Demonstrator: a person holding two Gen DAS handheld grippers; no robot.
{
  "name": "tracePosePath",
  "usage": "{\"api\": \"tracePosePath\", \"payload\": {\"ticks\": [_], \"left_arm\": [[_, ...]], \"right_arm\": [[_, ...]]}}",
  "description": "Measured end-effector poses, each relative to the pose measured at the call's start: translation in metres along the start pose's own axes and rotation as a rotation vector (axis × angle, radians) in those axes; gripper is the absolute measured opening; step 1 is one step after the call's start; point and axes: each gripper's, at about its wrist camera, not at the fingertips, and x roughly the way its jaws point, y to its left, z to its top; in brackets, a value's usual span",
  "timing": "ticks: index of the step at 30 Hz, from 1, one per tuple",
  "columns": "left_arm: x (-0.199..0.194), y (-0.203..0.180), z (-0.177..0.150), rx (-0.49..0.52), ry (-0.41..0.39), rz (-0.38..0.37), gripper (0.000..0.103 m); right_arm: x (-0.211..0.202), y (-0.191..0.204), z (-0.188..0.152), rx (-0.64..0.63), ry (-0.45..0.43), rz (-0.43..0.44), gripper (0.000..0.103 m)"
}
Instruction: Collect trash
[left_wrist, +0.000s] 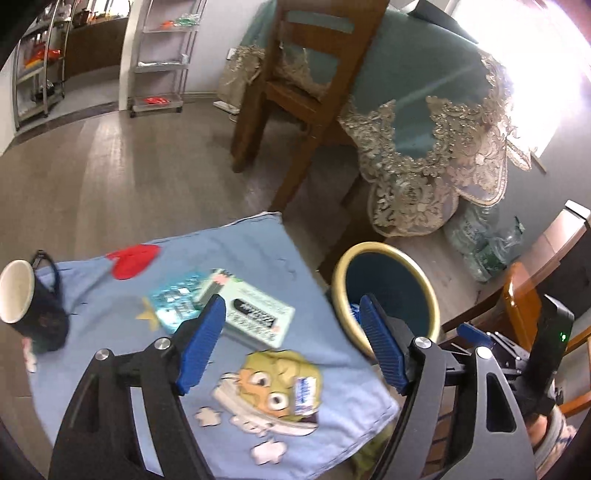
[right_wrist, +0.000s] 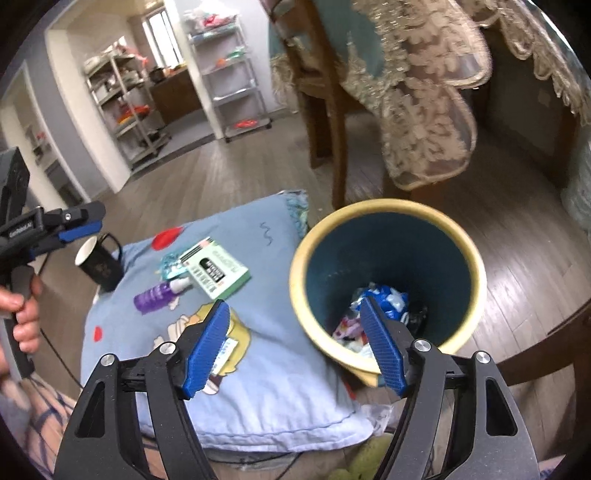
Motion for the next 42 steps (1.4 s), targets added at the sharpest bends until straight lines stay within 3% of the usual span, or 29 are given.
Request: {"api": "tracePosePath", "payload": {"ticks": [16, 32, 36, 42], "left_arm": [[0.013, 0.091, -0.013, -0.081, 0.046, 0.082, 0.074], [0.034, 0.111, -0.017, -0.085, 0.109, 0.106, 0.074], [0.055, 0.111, -0.023, -0.056, 0.184, 0.107, 0.074], [0.102, 0.103, -0.044, 0.107, 0.343, 0.184, 0.074]], "right_arm": [[0.058, 0.039, -0.009, -0.071, 0.115, 0.045, 0.074], [0.072, 0.056, -0.017, -0.113, 0.153, 0.090, 0.074], [0.073, 0.056, -0.018, -0.104, 0.160, 0.095, 0.074], [0.083, 0.057, -0.023, -0.101, 0.189, 0.105, 0.074]]}}
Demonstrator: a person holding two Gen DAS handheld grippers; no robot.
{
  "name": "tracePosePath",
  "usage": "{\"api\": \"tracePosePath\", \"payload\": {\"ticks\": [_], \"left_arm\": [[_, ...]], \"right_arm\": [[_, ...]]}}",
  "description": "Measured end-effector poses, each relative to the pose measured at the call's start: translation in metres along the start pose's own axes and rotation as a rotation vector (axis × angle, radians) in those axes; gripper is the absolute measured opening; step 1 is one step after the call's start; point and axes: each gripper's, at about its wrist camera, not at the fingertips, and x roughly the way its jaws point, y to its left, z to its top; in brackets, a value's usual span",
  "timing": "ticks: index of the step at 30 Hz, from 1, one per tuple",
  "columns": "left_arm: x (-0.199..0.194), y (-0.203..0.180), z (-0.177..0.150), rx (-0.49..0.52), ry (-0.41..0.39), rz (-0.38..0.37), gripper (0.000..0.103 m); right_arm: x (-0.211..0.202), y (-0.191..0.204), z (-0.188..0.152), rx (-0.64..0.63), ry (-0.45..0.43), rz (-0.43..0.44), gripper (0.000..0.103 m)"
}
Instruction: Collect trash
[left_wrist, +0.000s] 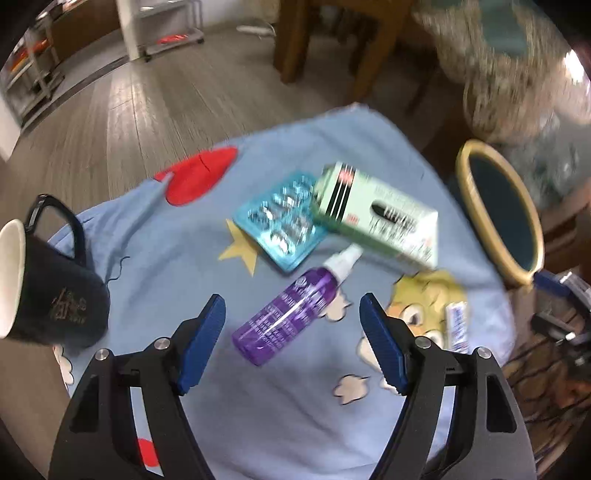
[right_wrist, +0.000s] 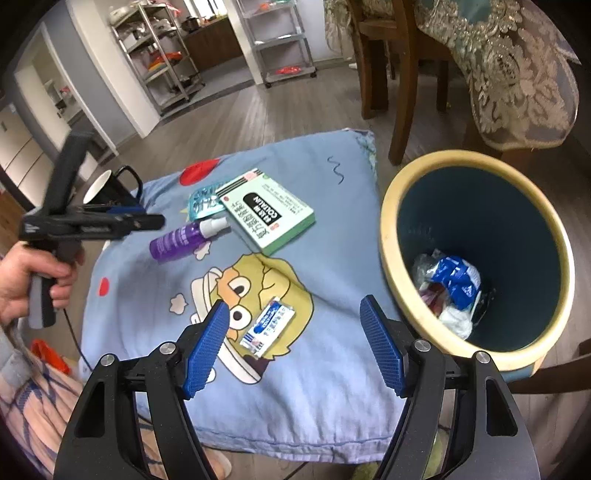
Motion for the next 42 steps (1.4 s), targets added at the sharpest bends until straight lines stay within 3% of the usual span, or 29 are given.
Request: {"api": "tracePosePath", "payload": {"ticks": [4, 15, 19, 23, 27, 29, 33, 36, 38, 40, 41, 42], "left_arm": [[0.012, 0.002, 0.005, 0.018, 0.015, 0.026, 0.074], [0.026, -0.002, 0.041, 0.015, -0.017, -0.004, 0.074], [0.035, -0.004, 0.047, 0.043, -0.007, 0.050, 0.074], [0.048, 0.012, 0.050, 0.005, 0.023, 0.054, 0.074], [0.060, 0.025, 0.050, -0.048, 0.062, -0.010, 0.074], [0.064, 0.038, 0.049, -0.146, 0.063, -0.109, 0.074], [0.064, 0.053, 0.047, -0.280, 0.037, -0.198, 0.073], [0.064, 0.058, 0.044, -0.336, 0.030, -0.236, 0.064], [0.065, 0.061, 0.041, -0.358, 0.027, -0.247, 0.050], [0.064, 0.064, 0.037, -0.380, 0.033, -0.245, 0.030], [0.064, 0.065, 0.036, -0.390, 0.031, -0.257, 0.028], [0.063, 0.067, 0.035, -0.396, 0.029, -0.261, 0.019]], "right_arm": [[0.010, 0.002, -0.004, 0.002, 0.033, 0.006, 0.074], [0.044, 0.013, -0.016, -0.022, 0.121, 0.000, 0.074], [0.058, 0.019, -0.019, -0.029, 0.149, -0.001, 0.074], [0.070, 0.028, -0.024, -0.059, 0.172, -0.013, 0.070], [0.076, 0.031, -0.026, -0.079, 0.183, -0.024, 0.061], [0.078, 0.033, -0.028, -0.085, 0.185, -0.028, 0.054], [0.077, 0.037, -0.029, -0.105, 0.182, -0.018, 0.042], [0.077, 0.040, -0.031, -0.118, 0.185, -0.017, 0.038], [0.076, 0.041, -0.032, -0.116, 0.183, -0.011, 0.035], [0.075, 0.041, -0.033, -0.113, 0.182, -0.008, 0.035], [0.075, 0.041, -0.033, -0.110, 0.182, -0.005, 0.034], [0.076, 0.041, -0.033, -0.108, 0.182, -0.002, 0.034]]}}
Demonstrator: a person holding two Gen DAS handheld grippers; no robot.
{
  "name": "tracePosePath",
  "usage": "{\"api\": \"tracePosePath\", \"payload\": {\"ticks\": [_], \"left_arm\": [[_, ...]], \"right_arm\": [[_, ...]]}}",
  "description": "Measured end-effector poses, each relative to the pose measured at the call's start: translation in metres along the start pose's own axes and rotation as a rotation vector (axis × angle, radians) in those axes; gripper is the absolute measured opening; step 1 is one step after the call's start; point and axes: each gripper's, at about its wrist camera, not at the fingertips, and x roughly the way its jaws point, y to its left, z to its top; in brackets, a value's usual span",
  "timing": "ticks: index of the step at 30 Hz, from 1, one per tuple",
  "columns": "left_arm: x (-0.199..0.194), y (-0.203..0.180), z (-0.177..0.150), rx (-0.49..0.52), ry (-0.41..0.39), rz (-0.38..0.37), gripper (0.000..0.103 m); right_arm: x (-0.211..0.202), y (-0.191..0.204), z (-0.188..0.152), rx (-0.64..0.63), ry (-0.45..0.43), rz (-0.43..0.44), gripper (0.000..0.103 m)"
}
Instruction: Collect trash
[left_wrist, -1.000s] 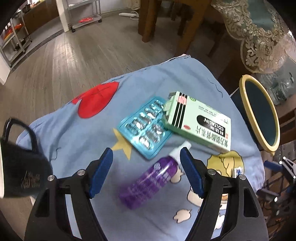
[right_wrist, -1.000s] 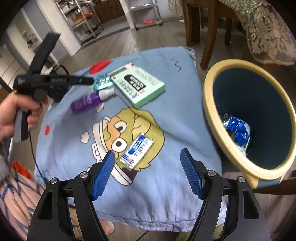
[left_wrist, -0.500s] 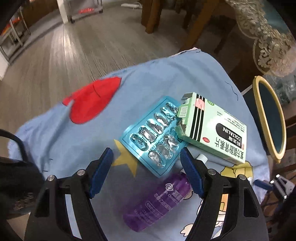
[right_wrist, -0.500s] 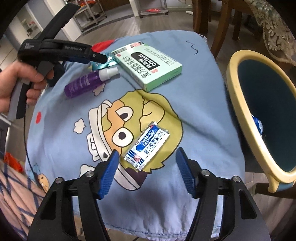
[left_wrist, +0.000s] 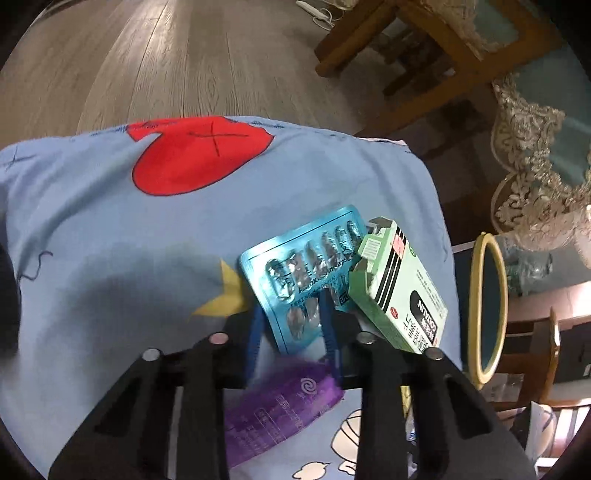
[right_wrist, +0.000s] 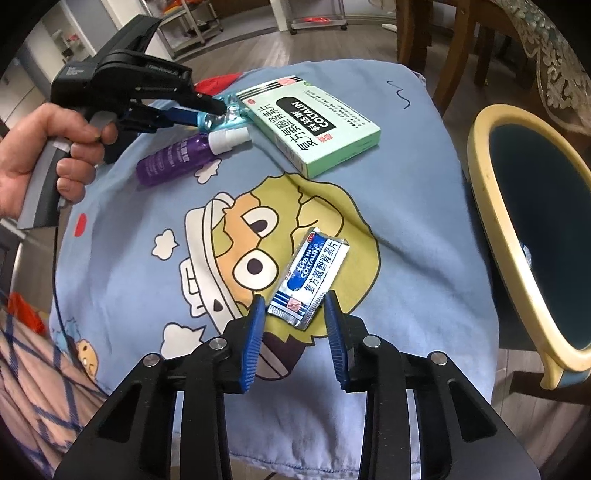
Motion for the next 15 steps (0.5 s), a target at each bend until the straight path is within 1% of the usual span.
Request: {"api": "tracePosePath", "payload": {"ticks": [2, 9, 15], "left_arm": [[-0.004, 0.001, 0.001, -0.004, -0.011, -0.001, 0.019], [-0.025, -0.002, -0.002, -0.015, -0.065, -0.012, 0.012], [-0.052, -0.014, -0.007, 0.032, -0.118, 0.076, 0.011]], "right_arm": [[0.000, -0.001, 0.000, 0.004, 0.001, 0.007, 0.031], [0.001, -0.007, 0.002, 0.032, 0.004, 0.021, 0.031], [0.000, -0.017, 0.006, 0.089, -0.003, 0.041, 0.036]]}}
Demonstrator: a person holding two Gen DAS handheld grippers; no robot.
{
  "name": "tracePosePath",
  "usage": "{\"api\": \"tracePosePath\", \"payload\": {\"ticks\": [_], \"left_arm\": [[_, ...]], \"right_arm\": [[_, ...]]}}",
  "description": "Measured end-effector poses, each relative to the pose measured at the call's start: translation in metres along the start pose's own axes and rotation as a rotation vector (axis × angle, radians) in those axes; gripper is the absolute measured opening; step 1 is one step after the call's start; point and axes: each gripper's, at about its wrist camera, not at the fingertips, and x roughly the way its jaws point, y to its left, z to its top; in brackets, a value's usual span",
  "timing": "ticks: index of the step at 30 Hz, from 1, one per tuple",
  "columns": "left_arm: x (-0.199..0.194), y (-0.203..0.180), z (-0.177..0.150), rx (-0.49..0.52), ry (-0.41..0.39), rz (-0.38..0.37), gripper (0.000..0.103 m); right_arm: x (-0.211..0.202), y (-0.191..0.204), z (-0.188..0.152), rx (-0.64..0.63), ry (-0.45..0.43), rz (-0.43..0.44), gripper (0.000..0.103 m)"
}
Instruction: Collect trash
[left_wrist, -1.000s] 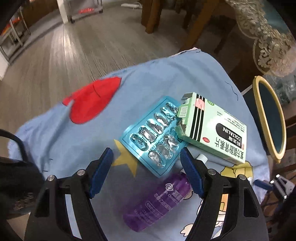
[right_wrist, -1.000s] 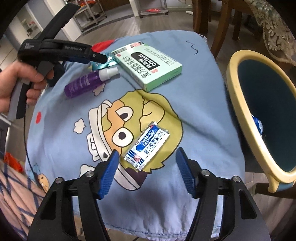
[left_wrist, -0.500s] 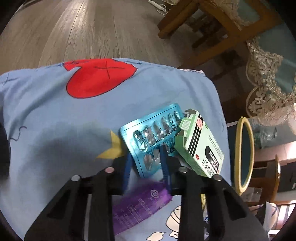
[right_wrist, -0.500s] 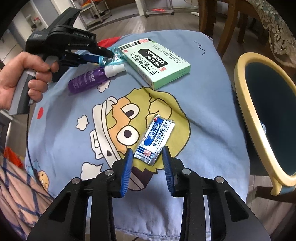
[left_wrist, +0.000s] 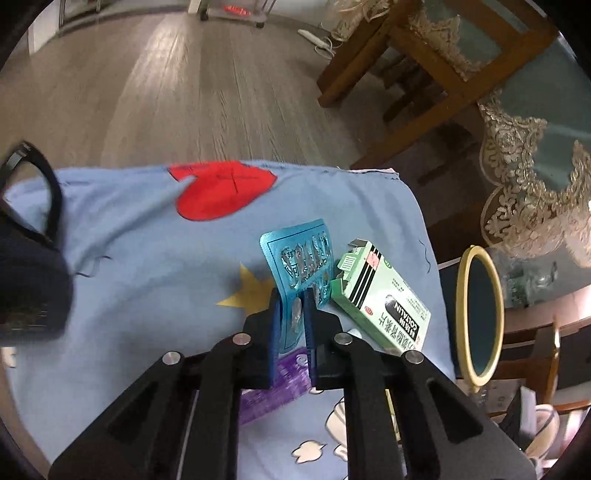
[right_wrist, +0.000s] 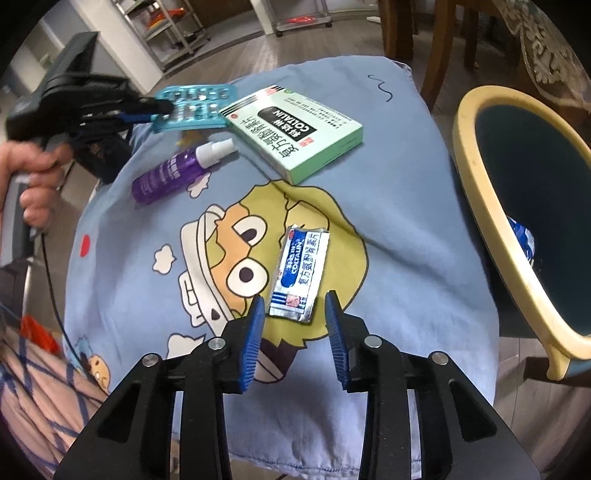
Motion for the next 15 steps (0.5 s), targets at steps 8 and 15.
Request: {"api": "tracePosePath", "payload": {"ticks": [8, 15], "left_arm": [[-0.044, -0.012, -0.008, 0.040, -0.093, 0.099, 0.011], [-0.089, -0.038, -0.025, 0.062, -0.198, 0.046, 0.011]], "right_arm": [[0.004, 0.000, 0.004, -0.007, -0.014, -0.020, 0.039], [0.004, 0.010, 0.001, -0.077, -0.032, -0.010, 0.024]]}}
